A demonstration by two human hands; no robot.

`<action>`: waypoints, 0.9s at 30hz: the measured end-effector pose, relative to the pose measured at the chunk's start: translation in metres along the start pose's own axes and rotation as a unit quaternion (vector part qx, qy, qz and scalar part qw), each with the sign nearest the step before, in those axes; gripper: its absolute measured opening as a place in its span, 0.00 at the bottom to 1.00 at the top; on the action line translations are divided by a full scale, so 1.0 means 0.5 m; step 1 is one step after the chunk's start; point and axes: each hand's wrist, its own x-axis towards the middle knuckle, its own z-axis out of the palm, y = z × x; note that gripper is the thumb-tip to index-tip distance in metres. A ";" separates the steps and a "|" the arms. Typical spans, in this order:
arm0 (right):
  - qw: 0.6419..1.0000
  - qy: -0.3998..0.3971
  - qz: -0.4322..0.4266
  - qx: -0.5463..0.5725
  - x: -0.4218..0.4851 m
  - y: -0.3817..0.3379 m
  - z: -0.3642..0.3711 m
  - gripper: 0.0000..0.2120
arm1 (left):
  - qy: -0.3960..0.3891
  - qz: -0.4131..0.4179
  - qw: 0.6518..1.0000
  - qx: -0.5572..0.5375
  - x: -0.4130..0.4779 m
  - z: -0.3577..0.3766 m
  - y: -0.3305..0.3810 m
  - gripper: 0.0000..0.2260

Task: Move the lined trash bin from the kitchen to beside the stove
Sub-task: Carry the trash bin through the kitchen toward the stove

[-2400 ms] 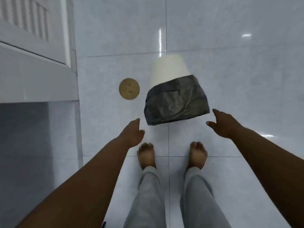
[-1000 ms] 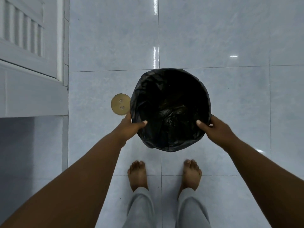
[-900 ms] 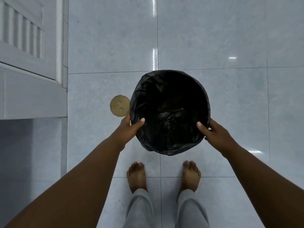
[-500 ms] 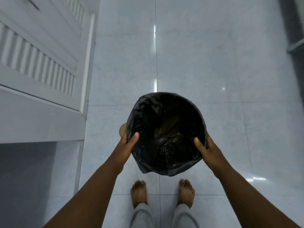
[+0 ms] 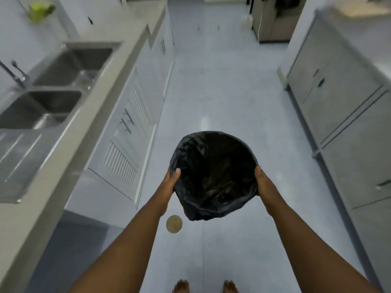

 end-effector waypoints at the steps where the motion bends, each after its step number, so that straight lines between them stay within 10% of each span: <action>1: 1.000 -0.004 -0.018 0.000 -0.011 -0.038 -0.013 0.44 | -0.001 0.015 1.000 -0.003 -0.006 0.005 0.035 0.39; 27: 0.984 -0.020 -0.175 0.040 0.035 -0.379 -0.185 0.39 | -0.007 0.162 0.986 -0.030 0.094 0.115 0.375 0.47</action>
